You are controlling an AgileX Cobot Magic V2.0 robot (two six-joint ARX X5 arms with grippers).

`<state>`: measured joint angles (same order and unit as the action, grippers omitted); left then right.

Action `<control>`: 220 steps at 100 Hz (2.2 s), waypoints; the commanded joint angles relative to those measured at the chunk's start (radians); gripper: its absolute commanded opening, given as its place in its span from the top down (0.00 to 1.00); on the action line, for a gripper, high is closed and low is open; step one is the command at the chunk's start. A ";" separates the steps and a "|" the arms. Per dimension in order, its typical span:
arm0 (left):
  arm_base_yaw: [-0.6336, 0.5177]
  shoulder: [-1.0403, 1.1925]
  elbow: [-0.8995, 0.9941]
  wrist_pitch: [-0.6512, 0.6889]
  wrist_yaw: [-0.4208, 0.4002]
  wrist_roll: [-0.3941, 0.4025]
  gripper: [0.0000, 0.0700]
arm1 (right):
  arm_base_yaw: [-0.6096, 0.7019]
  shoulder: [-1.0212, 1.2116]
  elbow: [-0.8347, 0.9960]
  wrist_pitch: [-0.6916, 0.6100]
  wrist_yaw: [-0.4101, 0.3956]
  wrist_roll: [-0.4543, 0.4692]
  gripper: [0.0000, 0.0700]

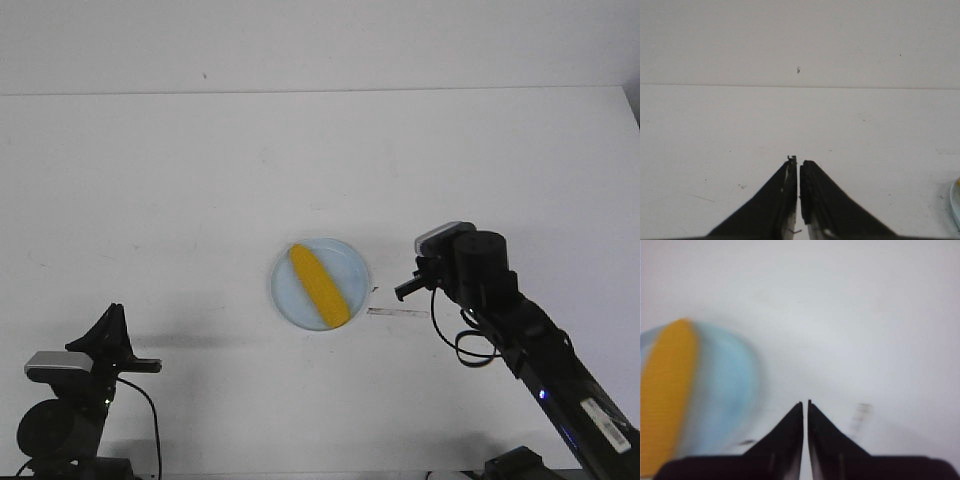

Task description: Place corn on plate with both arms

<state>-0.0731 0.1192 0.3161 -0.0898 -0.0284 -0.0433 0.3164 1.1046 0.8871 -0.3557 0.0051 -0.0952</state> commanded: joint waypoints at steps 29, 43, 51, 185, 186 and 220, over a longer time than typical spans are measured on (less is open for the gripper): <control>-0.001 0.002 0.017 0.012 -0.003 0.006 1.00 | -0.151 -0.355 -0.292 0.169 0.074 0.042 1.00; -0.001 0.002 0.017 0.012 -0.003 0.006 1.00 | -0.212 -0.499 -0.354 0.168 0.073 0.042 0.99; -0.001 0.002 0.017 0.012 -0.003 0.006 1.00 | -0.238 -0.570 -0.381 0.169 0.073 0.042 0.99; -0.001 0.002 0.017 0.010 -0.003 0.006 1.00 | -0.334 -0.995 -0.441 0.096 -0.024 0.042 0.99; -0.001 0.002 0.017 0.010 -0.003 0.006 1.00 | -0.334 -0.996 -0.443 0.097 -0.024 0.043 0.99; -0.001 0.002 0.017 0.010 -0.003 0.006 1.00 | -0.322 -1.103 -0.634 0.257 -0.033 0.046 0.99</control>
<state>-0.0731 0.1192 0.3161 -0.0906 -0.0284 -0.0433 -0.0067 -0.0013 0.2703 -0.1287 -0.0261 -0.0624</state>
